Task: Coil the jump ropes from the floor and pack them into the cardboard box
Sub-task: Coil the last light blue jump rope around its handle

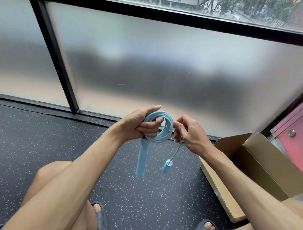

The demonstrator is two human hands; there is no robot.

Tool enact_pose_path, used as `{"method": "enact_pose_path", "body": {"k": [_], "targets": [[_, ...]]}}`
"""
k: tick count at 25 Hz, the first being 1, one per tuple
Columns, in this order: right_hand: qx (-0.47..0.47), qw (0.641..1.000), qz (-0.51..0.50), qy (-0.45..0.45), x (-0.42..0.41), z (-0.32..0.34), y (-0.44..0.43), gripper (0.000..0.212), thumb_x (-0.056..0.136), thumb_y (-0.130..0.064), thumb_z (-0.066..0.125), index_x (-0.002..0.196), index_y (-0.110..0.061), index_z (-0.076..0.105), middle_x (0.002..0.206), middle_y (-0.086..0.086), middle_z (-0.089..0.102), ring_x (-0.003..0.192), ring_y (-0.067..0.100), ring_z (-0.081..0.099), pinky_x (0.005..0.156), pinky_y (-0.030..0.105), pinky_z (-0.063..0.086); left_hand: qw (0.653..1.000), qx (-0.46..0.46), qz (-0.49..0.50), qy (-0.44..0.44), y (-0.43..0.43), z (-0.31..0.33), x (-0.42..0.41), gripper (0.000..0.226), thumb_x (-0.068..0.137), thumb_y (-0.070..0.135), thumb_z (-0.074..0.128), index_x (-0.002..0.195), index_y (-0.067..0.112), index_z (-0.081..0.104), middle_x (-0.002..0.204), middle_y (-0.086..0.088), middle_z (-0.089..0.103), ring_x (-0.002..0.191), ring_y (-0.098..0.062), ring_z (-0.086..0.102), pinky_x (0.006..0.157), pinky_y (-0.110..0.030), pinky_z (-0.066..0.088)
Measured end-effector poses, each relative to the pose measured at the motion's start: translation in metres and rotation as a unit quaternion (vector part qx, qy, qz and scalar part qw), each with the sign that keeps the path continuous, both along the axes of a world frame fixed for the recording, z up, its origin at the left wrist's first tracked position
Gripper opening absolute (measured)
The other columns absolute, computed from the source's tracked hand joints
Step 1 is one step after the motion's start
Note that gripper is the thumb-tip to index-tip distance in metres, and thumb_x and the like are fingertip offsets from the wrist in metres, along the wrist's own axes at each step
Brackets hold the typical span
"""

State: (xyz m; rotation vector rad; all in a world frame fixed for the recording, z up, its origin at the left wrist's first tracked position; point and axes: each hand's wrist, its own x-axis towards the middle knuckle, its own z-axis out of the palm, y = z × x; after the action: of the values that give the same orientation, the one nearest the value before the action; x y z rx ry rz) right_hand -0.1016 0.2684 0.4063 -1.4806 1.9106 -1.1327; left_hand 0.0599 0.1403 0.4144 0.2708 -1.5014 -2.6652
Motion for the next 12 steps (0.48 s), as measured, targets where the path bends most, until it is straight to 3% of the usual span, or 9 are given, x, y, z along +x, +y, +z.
{"method": "enact_pose_path", "body": {"k": [4,7,9,12], "targets": [[0.104,0.988,0.009,-0.117,0.002,-0.004,0.002,0.015,0.103,-0.012,0.046,0.104,0.003,0.047,0.073,0.021,0.064,0.061,0.034,0.063,0.054,0.039,0.059,0.987,0.072,0.105,0.097,0.000,0.005,-0.003,0.045,0.107,0.038,0.025,0.092,0.006,0.052,0.052,0.003,0.036,0.045,-0.012,0.035,0.063,-0.028,0.039],[0.176,0.971,0.015,-0.161,0.002,-0.007,0.006,0.016,0.103,-0.015,0.048,0.109,0.000,0.046,0.076,0.020,0.064,0.062,0.034,0.064,0.058,0.046,0.060,0.963,0.089,0.226,0.117,-0.003,0.005,-0.006,0.043,0.107,0.037,0.027,0.099,0.004,0.053,0.066,-0.003,0.045,0.059,-0.018,0.046,0.076,-0.033,0.042],[0.194,0.965,0.034,-0.171,0.002,-0.006,0.007,0.017,0.102,-0.015,0.050,0.109,0.000,0.048,0.077,0.020,0.064,0.062,0.032,0.064,0.060,0.047,0.060,0.940,0.072,0.315,0.109,-0.008,0.001,-0.007,0.039,0.107,0.035,0.030,0.101,0.003,0.052,0.070,-0.006,0.051,0.064,-0.022,0.052,0.077,-0.035,0.044],[0.220,0.958,0.069,-0.172,0.008,-0.002,0.011,0.019,0.100,-0.014,0.055,0.109,0.002,0.049,0.080,0.020,0.064,0.063,0.032,0.063,0.057,0.042,0.059,0.899,-0.010,0.432,0.068,-0.010,-0.006,-0.010,0.031,0.107,0.029,0.034,0.100,0.003,0.050,0.069,-0.009,0.056,0.061,-0.023,0.057,0.068,-0.033,0.049]]}}
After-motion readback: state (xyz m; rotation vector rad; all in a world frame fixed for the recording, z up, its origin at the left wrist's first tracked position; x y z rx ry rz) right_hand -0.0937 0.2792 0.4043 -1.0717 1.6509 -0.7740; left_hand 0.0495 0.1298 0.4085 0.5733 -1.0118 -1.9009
